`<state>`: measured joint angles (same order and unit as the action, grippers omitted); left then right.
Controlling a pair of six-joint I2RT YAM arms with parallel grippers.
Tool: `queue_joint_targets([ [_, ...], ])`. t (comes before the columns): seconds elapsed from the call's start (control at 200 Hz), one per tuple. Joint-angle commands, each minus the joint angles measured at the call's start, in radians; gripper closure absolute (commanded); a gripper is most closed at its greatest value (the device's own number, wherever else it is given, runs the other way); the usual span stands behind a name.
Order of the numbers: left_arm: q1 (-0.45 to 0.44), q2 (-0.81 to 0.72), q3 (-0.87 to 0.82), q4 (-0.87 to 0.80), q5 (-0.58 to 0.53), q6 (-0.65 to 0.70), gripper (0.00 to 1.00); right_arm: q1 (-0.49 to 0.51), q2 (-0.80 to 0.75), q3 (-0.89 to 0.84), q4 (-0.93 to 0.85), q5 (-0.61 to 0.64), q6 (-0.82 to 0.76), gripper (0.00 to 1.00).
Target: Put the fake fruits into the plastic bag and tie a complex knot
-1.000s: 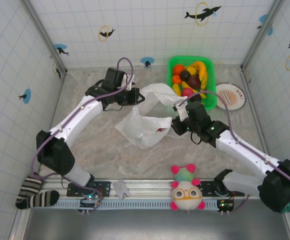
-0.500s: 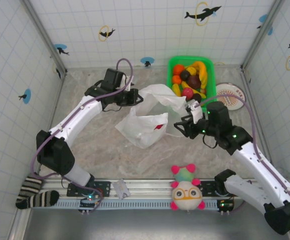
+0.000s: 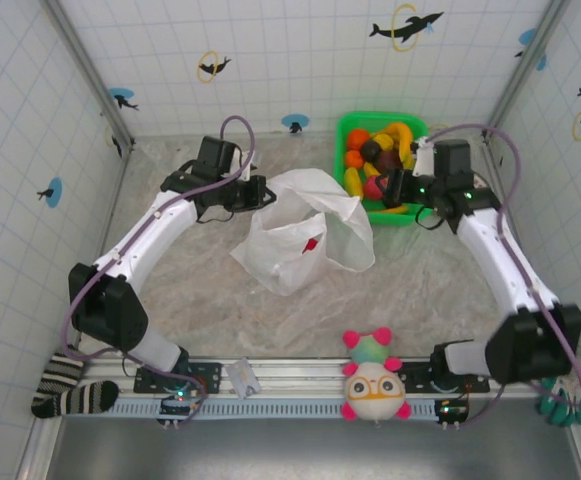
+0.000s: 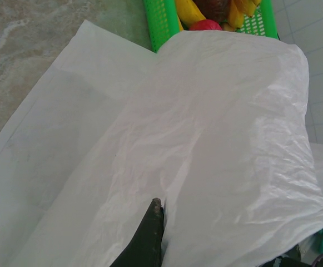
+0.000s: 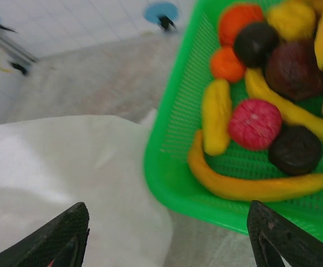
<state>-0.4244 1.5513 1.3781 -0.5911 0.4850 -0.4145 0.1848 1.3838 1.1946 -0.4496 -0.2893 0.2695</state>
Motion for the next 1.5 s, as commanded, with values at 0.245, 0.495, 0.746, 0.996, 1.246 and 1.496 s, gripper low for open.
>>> queue_joint_targets([
  [0.245, 0.013, -0.02, 0.009, -0.031, -0.001, 0.037, 0.92, 0.036, 0.521, 0.41, -0.239, 0.253, -0.055, 0.3],
  [0.495, 0.013, -0.02, 0.017, -0.04, -0.009, 0.038, 0.93, 0.052, 0.738, 0.632, -0.328, 0.332, -0.061, 0.3],
  [0.746, 0.013, -0.02, 0.016, -0.038, -0.005, 0.036, 0.92, 0.069, 0.851, 0.735, -0.364, 0.332, -0.071, 0.27],
  [0.996, 0.013, -0.022, 0.016, -0.032, 0.0, 0.034, 0.92, 0.076, 0.953, 0.798, -0.388, 0.344, -0.075, 0.29],
  [1.246, 0.013, -0.024, 0.018, -0.032, 0.0, 0.034, 0.92, 0.08, 1.033, 0.853, -0.417, 0.342, -0.084, 0.29],
  [1.496, 0.014, -0.026, 0.016, -0.03, -0.001, 0.033, 0.92, 0.08, 1.017, 0.851, -0.411, 0.334, -0.093, 0.42],
])
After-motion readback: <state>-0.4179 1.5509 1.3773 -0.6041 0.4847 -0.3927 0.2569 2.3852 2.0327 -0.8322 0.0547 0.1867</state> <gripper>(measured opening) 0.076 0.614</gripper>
